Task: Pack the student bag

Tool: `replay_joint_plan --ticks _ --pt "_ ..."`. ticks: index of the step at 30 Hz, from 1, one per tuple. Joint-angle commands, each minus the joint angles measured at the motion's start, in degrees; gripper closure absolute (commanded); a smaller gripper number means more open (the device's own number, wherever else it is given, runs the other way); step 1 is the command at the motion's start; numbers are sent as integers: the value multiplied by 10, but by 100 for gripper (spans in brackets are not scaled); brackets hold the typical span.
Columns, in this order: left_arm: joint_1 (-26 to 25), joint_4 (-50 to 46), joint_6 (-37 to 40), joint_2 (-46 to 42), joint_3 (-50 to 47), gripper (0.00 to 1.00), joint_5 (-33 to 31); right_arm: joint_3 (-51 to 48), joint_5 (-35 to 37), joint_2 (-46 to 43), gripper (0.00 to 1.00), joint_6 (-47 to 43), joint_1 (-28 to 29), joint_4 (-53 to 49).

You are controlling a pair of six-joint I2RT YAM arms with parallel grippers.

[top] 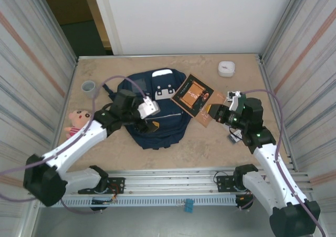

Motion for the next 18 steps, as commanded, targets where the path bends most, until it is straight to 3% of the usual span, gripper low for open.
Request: replay_joint_plan --ticks 1,11,14,16,18 --pt "-10 -13 84 65 24 14 -30 18 21 -18 100 20 1 7" --pt "-13 16 115 212 67 8 -51 6 40 -58 100 5 0 -37" --pt "-13 18 115 241 72 12 -72 3 51 -66 100 6 0 -47" --pt "-13 28 108 249 74 34 -92 4 70 -71 100 14 -1 -66" --pt "-15 26 86 237 82 69 -102 25 119 -79 100 34 -9 -142"
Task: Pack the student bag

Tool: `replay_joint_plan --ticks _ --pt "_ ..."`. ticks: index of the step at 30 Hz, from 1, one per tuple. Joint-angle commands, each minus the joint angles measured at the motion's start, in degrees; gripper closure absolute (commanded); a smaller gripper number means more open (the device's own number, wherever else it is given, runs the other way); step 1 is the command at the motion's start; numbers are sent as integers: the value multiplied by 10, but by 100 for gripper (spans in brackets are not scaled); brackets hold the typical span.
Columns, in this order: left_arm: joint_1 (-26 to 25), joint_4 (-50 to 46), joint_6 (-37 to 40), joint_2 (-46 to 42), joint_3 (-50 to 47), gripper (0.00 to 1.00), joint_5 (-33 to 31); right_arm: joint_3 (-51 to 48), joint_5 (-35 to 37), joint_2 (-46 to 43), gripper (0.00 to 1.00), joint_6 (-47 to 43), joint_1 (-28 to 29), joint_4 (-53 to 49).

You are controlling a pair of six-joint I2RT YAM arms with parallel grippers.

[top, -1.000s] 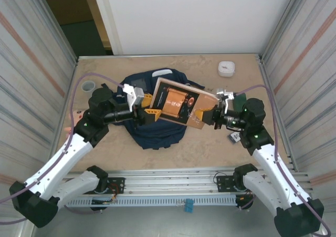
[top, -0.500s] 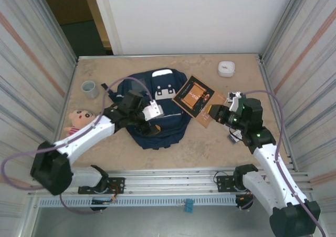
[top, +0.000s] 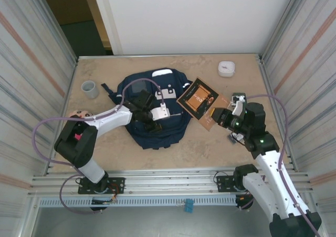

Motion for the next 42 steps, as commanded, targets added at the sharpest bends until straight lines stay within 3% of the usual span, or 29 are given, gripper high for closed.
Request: replay_joint_plan --ticks 1,3,4,12,15,21,25,31,42 --pt "-6 8 -26 -24 29 78 -40 41 74 -23 100 33 -12 -93" --pt "-7 3 -75 -57 43 98 -40 64 93 -38 100 45 -17 -143" --pt "-7 -1 -105 -76 52 100 -31 71 104 -46 100 55 -17 -160" --pt "-2 -35 -272 -121 146 100 19 89 6 -92 100 146 -8 -276" --pt "12 -28 -331 -120 168 100 37 68 -22 -121 100 200 8 -258" --pt "31 -14 -383 -114 194 100 58 -55 23 -135 100 348 109 -23" --pt "44 1 -414 -107 200 100 98 -65 152 -58 100 343 237 91" --pt "51 -11 -421 -98 227 100 126 -76 348 74 100 346 369 293" --pt "76 11 -441 -99 227 100 227 -8 416 367 100 318 379 529"
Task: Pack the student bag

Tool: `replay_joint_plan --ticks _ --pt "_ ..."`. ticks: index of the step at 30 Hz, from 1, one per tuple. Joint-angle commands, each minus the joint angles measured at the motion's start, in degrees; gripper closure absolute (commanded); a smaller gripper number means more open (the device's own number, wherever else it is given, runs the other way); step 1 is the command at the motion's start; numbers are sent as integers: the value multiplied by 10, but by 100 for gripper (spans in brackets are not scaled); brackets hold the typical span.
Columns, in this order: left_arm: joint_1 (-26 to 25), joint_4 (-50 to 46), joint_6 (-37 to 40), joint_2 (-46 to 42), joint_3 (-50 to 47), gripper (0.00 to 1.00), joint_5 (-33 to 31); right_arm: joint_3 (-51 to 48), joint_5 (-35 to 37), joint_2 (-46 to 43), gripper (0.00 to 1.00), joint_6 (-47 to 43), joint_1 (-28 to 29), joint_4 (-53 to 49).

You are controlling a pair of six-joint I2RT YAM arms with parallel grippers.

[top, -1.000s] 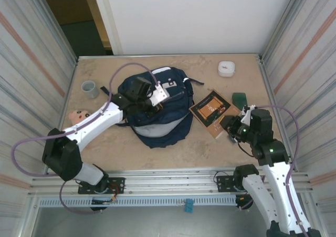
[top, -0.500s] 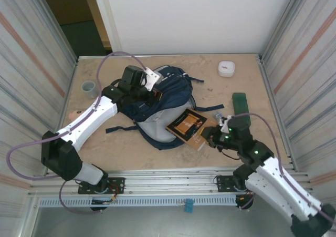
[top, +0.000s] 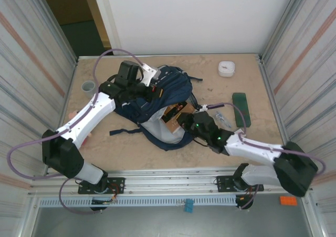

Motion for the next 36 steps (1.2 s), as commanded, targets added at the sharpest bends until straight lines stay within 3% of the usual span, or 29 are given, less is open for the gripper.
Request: replay_joint_plan --ticks 1,5,7,11,14,16,20,27,28,32,34,36 --pt "10 76 -29 -14 29 100 77 58 54 73 100 -7 -6 152" --pt "18 95 -44 -19 21 100 96 109 57 188 100 7 -18 205" --pt "19 91 -40 -21 23 100 98 143 58 233 95 10 -24 194" --pt "22 71 -22 -25 20 100 68 194 28 307 66 24 -38 158" --pt "22 49 1 -28 12 100 16 178 0 313 42 44 -41 126" --pt "23 47 13 -30 1 100 -2 148 -3 284 33 51 -39 94" --pt "23 49 24 -34 -25 100 -18 83 -1 181 25 33 -34 -3" --pt "-14 42 65 -26 -61 100 -38 51 26 -70 23 -64 -25 -259" --pt "-22 39 67 -22 -64 97 -36 61 32 -103 23 -102 -24 -304" --pt "-14 49 22 -25 -95 49 -7 111 37 -201 27 -294 -22 -416" --pt "0 59 5 -45 -118 37 -8 135 11 -211 27 -426 -11 -439" --pt "20 61 -13 -68 -137 33 -9 166 -26 -191 28 -560 8 -468"
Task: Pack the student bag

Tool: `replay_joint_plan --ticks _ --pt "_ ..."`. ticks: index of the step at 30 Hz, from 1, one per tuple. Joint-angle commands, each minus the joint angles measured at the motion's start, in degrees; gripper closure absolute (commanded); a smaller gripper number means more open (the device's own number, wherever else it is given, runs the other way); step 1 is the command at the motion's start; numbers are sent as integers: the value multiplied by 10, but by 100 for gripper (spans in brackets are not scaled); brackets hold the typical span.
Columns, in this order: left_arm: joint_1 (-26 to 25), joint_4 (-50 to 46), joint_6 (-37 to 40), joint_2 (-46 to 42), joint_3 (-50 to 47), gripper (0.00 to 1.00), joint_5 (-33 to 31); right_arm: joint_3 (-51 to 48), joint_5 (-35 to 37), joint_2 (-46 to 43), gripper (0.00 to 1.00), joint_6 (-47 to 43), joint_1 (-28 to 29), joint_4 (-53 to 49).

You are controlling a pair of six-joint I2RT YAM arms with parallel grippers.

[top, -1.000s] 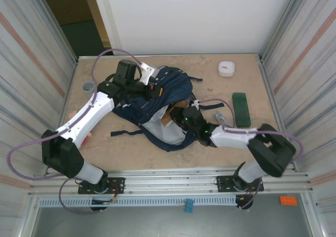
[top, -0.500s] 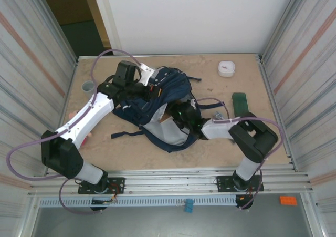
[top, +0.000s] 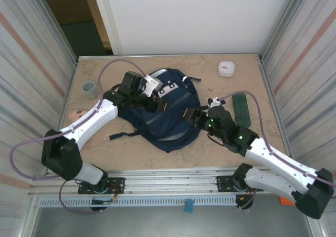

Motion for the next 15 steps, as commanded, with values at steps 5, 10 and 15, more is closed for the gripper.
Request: replay_joint_plan --ticks 5,10,15 --pt "87 9 -68 -112 -80 32 8 107 -63 167 24 -486 103 -169" --pt "155 -19 -95 -169 -135 31 13 129 -41 299 17 -611 145 -145" --pt "193 -37 -122 -197 -188 31 30 106 -26 363 16 -665 143 -95"
